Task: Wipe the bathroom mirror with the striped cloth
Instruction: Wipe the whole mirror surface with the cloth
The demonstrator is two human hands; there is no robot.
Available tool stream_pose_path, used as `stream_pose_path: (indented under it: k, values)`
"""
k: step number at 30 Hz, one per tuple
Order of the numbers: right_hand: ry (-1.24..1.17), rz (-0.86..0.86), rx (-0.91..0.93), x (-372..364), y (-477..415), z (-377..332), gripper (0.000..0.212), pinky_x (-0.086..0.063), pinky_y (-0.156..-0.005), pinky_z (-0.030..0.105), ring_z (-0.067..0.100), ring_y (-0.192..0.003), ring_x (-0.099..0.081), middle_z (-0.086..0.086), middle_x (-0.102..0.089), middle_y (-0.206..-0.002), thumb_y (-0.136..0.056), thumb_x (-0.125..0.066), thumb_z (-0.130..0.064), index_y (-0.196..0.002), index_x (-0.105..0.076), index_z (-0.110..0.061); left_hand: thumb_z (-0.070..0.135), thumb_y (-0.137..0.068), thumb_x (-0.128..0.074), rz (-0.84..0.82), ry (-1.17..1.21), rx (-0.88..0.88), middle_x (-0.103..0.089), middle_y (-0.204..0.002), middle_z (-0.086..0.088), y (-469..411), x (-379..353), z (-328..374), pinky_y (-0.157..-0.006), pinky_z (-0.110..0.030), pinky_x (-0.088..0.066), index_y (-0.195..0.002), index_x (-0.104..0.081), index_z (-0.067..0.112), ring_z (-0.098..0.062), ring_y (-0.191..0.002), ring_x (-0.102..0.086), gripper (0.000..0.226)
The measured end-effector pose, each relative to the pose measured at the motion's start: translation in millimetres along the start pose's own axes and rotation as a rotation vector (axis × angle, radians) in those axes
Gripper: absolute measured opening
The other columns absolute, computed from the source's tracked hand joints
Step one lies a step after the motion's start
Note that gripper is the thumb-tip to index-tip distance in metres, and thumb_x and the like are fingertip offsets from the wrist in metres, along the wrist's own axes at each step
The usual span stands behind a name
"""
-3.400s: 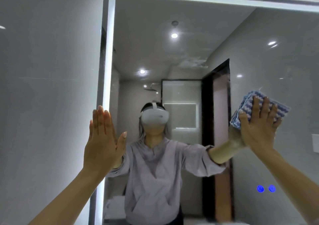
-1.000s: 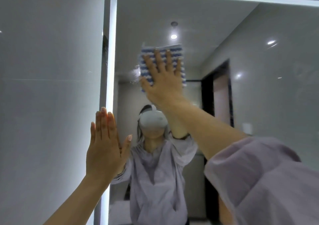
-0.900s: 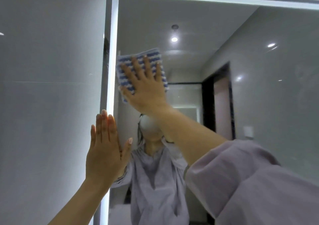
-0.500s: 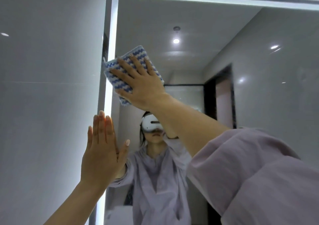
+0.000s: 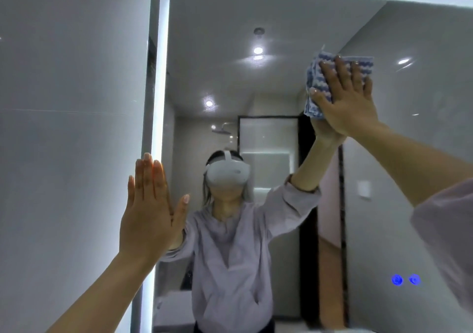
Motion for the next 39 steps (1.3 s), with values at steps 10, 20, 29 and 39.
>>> stream_pose_path:
  k: [10,20,29,39]
  values:
    - [-0.091,0.069,-0.141,-15.1,27.4,-52.0,0.066,0.010,-0.117,0.052,0.027,-0.146,0.016,0.000,0.014,-0.161,-0.097,-0.017,-0.059,-0.152,0.007,-0.031,0.058,-0.095,-0.012,-0.032,0.022,-0.005,0.006,-0.160,-0.016,1.2,3.3,2.2,-0.120,-0.045,-0.011,-0.150,0.002,0.000,-0.031,-0.148,0.002,0.081]
    - [-0.050,0.008,0.321,-44.4,105.3,-197.6,0.066,0.006,-0.117,0.054,0.029,-0.147,0.012,0.003,0.006,-0.162,-0.096,-0.021,-0.057,-0.153,0.000,-0.030,0.059,-0.094,-0.014,-0.033,0.008,-0.002,0.007,-0.160,-0.015,1.0,4.6,4.0,-0.121,-0.043,-0.007,-0.150,0.002,0.001,-0.029,-0.148,0.004,0.082]
    - [-0.035,0.009,0.462,-40.0,110.9,-189.1,0.061,0.009,-0.118,0.047,0.023,-0.148,0.007,-0.004,-0.006,-0.162,-0.097,-0.032,-0.054,-0.152,-0.014,-0.034,0.058,-0.093,-0.018,-0.045,-0.040,-0.019,0.006,-0.160,-0.016,0.1,1.1,-0.8,-0.121,-0.040,0.000,-0.150,0.001,0.000,-0.031,-0.148,0.004,0.083]
    - [0.062,0.018,0.224,-29.3,107.2,-35.1,0.062,-0.005,-0.118,0.051,0.025,-0.149,0.002,0.000,-0.003,-0.162,-0.096,-0.009,-0.058,-0.153,-0.009,-0.032,0.057,-0.092,-0.020,-0.040,-0.013,-0.029,0.004,-0.160,-0.018,-0.7,-0.7,-3.1,-0.121,-0.037,0.005,-0.150,-0.002,-0.001,-0.033,-0.148,0.001,0.084]
Point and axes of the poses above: each hand's wrist, its own y-axis away from the middle knuckle, its own x-axis out of the back of the hand, z = x × y, the point moved 1 cm from there along -y, towards the middle knuckle
